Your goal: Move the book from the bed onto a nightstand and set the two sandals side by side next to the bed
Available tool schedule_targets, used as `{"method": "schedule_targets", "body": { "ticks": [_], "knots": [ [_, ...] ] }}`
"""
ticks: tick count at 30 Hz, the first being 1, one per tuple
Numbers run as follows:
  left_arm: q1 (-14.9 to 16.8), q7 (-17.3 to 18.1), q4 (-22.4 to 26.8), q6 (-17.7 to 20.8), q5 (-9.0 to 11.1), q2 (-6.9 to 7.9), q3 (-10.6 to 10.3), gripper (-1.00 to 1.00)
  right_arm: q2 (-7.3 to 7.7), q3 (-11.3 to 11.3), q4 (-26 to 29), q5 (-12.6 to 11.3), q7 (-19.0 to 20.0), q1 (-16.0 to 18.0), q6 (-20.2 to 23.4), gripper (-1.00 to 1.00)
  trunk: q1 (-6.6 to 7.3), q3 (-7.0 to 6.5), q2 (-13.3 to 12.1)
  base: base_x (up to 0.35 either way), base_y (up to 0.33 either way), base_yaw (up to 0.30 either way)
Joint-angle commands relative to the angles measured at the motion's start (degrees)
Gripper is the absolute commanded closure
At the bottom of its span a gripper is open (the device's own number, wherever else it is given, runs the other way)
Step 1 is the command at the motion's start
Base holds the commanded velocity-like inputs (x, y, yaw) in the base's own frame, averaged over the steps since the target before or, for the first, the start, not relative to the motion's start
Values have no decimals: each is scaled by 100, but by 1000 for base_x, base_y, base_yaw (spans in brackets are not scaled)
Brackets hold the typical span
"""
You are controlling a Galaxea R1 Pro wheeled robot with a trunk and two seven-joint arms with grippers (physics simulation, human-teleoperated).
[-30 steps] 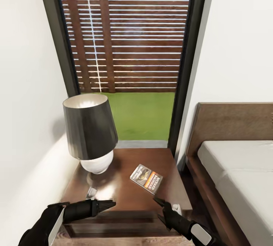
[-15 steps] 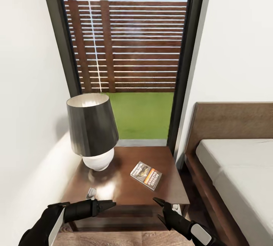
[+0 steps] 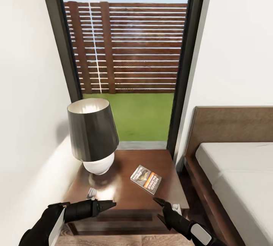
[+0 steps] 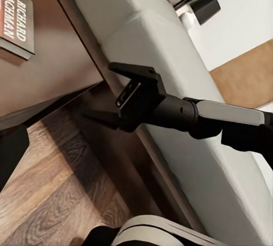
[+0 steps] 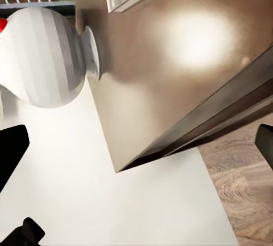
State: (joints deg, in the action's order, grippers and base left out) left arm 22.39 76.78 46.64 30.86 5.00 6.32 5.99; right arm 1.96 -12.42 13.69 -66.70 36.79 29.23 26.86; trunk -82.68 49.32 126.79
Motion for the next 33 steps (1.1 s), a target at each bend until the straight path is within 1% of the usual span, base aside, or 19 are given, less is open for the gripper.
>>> {"method": "schedule_targets", "body": {
  "ticks": [1,6,10,11,12,13,14,15,16,17,18,19,20,21,23,26,29,33],
  "knots": [
    [2,20,1,60,11,0,0,-100,5,-37,3,-49,9,3,25,-100,24,-13,-39,0,0,0],
    [2,9,-1,57,7,-4,-11,-100,25,-40,30,-44,35,-1,46,-100,133,-103,-240,0,0,0],
    [2,-91,-4,53,2,-7,-23,-100,61,-41,1,-40,51,-15,60,-100,221,-174,-400,0,0,0],
    [2,-142,-5,51,2,-7,-24,-100,93,-43,-14,-37,52,-16,61,-100,243,-192,-440,0,0,0],
    [2,-248,-7,46,2,-8,-24,-100,201,-45,-60,-8,49,-19,60,-100,265,-210,-480,0,0,0],
    [2,-451,-17,35,7,-4,-20,-100,630,-49,-272,487,43,-22,53,-100,287,-228,-521,0,0,0],
    [-1,-485,-36,31,10,-3,-19,-100,783,-49,-376,806,45,-26,41,-100,309,-246,-561,0,0,0],
    [-2,-503,-58,28,10,-2,-19,-100,856,-49,-432,976,45,-27,34,-100,331,-264,-601,0,0,0],
    [-7,-553,-165,6,10,-1,-16,-100,995,-50,-568,1337,46,-29,18,-100,353,-282,-641,0,0,0],
    [-9,-580,-241,-18,8,-1,-15,-100,1052,-50,-639,1502,46,-29,12,-100,375,-300,-681,0,0,0],
    [-14,-633,-429,-109,2,1,-13,-100,1134,-50,-776,1780,45,-30,1,-100,397,-318,-721,0,0,0],
    [-16,-673,-635,-262,-2,4,-12,-100,1187,-50,-892,1995,43,-31,-13,-100,419,-336,-761,0,0,0],
    [-19,-700,-842,-458,-4,9,-12,-100,1220,-50,-974,2137,41,-31,-23,-100,441,-354,-801,0,0,0],
    [-20,-712,-943,-562,-3,11,-11,-100,1232,-50,-1004,2188,41,-31,-26,-100,463,-372,-841,0,0,0],
    [-22,-762,-1345,-933,-3,15,-11,-100,1263,-50,-1094,2307,40,-33,-34,-100,507,-408,-922,0,0,0],
    [-24,-811,-1740,-1209,-6,17,-11,-100,1277,-50,-1209,2367,39,-34,-37,-100,573,-462,-1042,0,0,0],
    [-24,-840,-1924,-1329,-8,13,-16,-100,1283,-50,-1307,2389,39,-32,-33,-100,639,-516,-1162,0,0,0],
    [-37,-848,-1978,-1363,-8,9,-17,-100,1281,-50,-1335,2397,39,-36,-32,-100,726,-587,-1323,0,0,0]
  ]
}}
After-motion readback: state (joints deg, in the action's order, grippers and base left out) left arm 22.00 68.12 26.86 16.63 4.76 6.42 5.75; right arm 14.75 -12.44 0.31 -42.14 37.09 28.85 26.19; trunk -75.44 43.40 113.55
